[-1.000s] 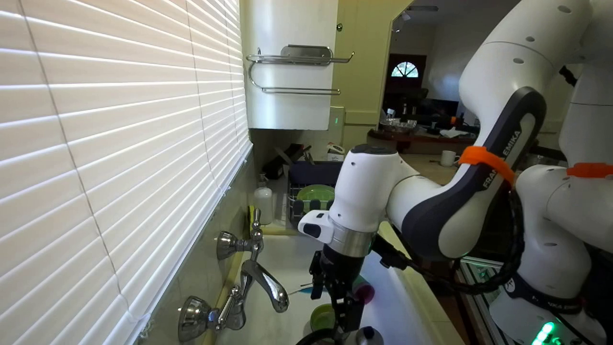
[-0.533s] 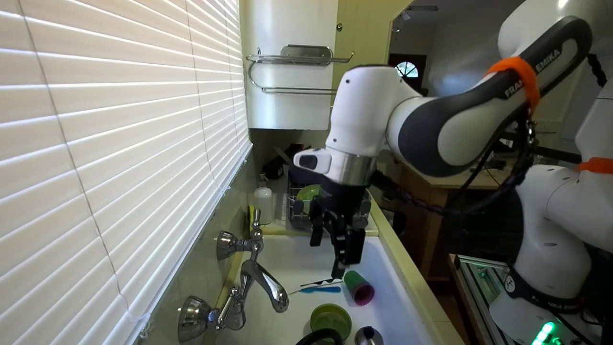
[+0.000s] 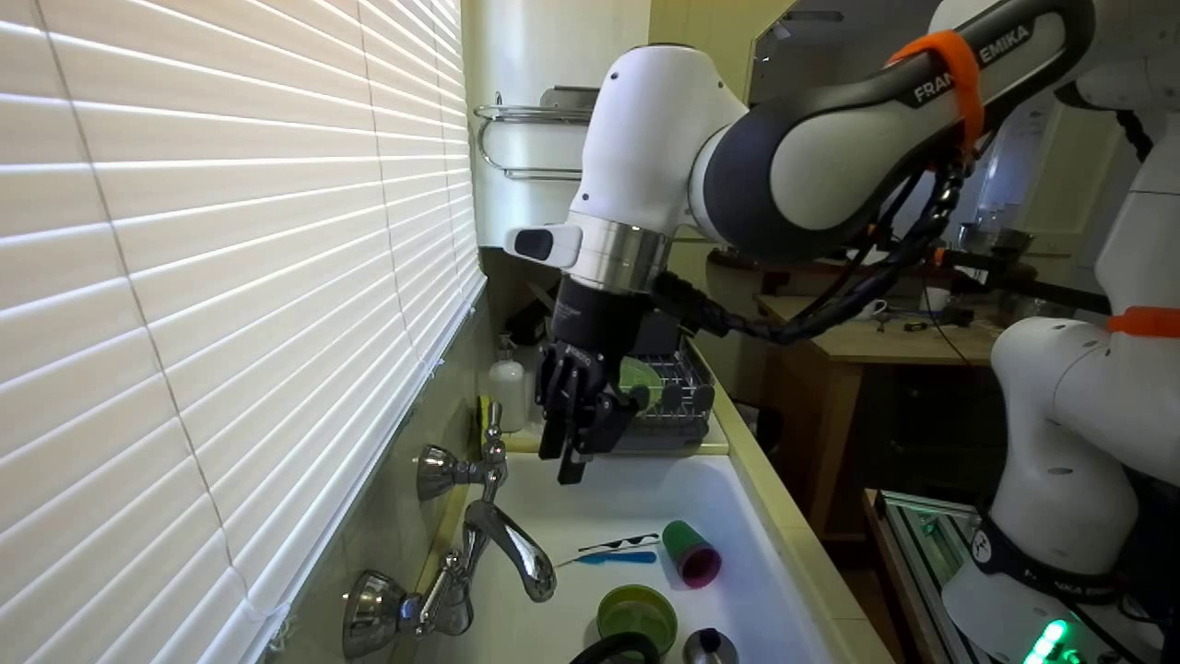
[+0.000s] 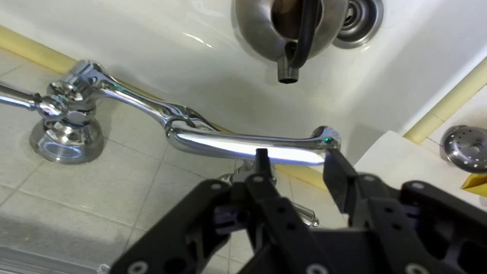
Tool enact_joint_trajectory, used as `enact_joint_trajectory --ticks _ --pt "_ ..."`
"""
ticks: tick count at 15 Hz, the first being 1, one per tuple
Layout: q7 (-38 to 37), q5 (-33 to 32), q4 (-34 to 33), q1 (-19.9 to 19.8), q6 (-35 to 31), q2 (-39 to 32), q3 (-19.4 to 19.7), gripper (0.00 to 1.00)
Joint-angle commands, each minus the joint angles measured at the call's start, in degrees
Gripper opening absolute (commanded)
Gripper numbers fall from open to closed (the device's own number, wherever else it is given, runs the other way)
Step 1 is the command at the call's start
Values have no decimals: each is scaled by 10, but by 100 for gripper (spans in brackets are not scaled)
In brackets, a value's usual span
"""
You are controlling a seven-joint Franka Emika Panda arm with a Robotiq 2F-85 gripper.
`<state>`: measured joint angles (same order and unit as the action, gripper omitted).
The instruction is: Push the faucet nozzle to the left and move the kettle to the left of the sink as well
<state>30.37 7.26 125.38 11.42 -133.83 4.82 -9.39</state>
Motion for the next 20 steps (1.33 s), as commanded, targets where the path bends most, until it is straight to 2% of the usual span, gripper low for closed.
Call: enact_joint_trajectory --ticks 1,2,3,10,13,20 --pt "50 46 -32 7 -7 -50 1 11" --pt "57 51 -34 4 -15 -58 -2 2" --pt "65 59 -34 3 -28 -66 -4 0" --pt "106 119 -26 -4 -112 -104 -28 0" --pt "119 136 -25 -9 -105 -111 -37 0" --pt "116 129 -22 -17 -67 -103 -39 0"
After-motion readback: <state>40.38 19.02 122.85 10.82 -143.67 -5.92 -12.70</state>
